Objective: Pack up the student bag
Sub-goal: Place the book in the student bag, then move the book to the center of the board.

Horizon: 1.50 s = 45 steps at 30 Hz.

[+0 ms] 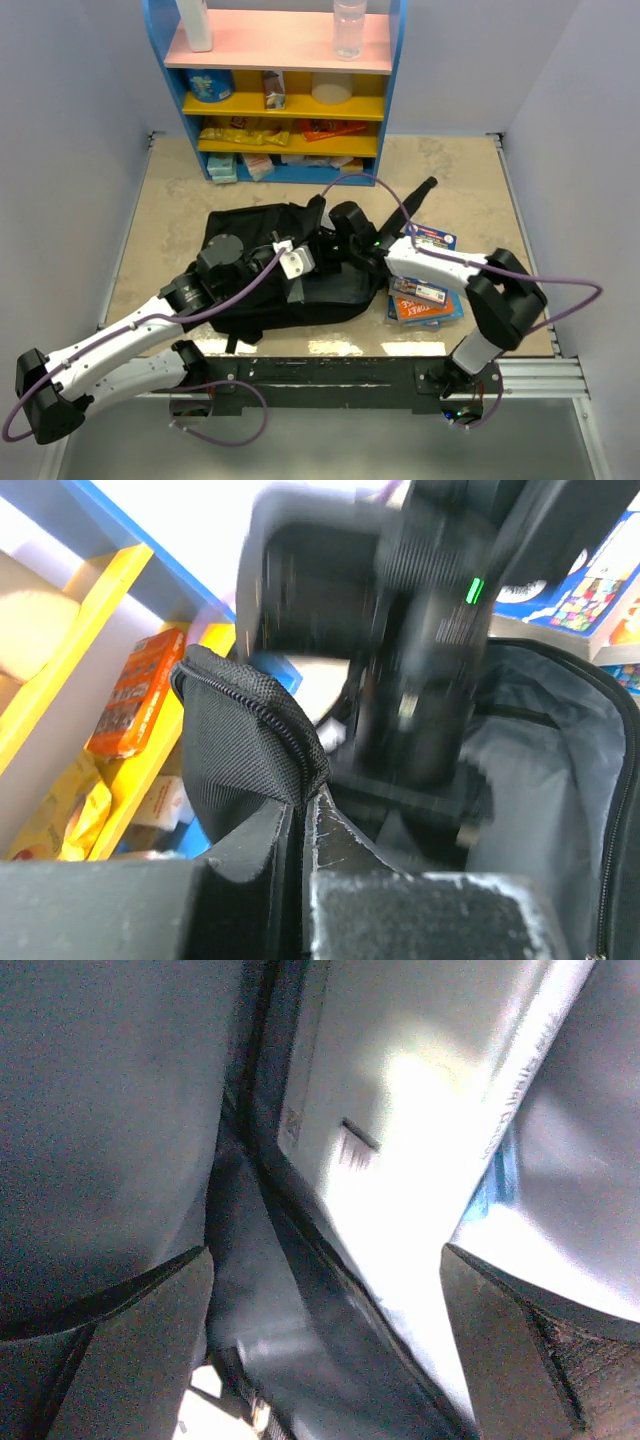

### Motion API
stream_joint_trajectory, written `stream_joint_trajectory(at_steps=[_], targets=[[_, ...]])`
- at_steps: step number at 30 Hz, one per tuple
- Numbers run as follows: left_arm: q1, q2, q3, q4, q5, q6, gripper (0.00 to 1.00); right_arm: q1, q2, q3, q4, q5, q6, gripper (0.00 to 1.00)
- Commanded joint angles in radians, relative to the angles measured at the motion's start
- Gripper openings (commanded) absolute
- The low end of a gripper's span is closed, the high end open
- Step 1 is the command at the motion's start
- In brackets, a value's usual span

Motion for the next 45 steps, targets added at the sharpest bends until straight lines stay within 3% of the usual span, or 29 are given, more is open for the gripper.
stream_joint_trajectory(at_steps=[1,6,12,15,16,18,27,35,38,45], targets=[[-0.003,-0.040,-0.005,0.073,-0.002,0.031,0.00,-0.020,-0.210,0.016,-0.141,0.124,-0.146,0.99],[-0.003,-0.080,-0.080,0.039,-0.004,0.028,0.00,-0.058,-0.347,0.026,-0.343,0.244,-0.195,0.97],[-0.001,-0.095,-0.098,0.025,0.013,0.035,0.00,-0.178,-0.526,0.016,-0.607,0.320,-0.198,0.86],[-0.003,-0.097,-0.095,0.028,0.013,0.038,0.00,-0.179,-0.618,-0.010,-0.742,0.399,-0.148,0.49],[-0.003,-0.095,-0.098,0.034,0.016,0.040,0.00,-0.179,-0.635,-0.029,-0.776,0.431,-0.129,0.21],[-0.001,-0.094,-0.098,0.042,0.016,0.037,0.00,-0.178,-0.689,-0.049,-0.860,0.448,-0.085,0.02],[-0.003,-0.086,-0.085,0.059,0.024,0.037,0.00,-0.178,-0.836,-0.210,-1.083,0.459,0.053,0.00],[-0.003,-0.081,-0.072,0.055,0.024,0.043,0.00,-0.169,-0.988,-0.423,-1.040,0.514,0.237,0.00],[-0.001,-0.083,-0.069,0.056,0.023,0.041,0.00,-0.153,-0.961,-0.413,-1.043,0.546,0.256,0.00],[-0.001,-0.094,-0.048,0.036,0.018,0.051,0.00,-0.058,-0.697,-0.423,-0.927,0.595,0.311,0.00]])
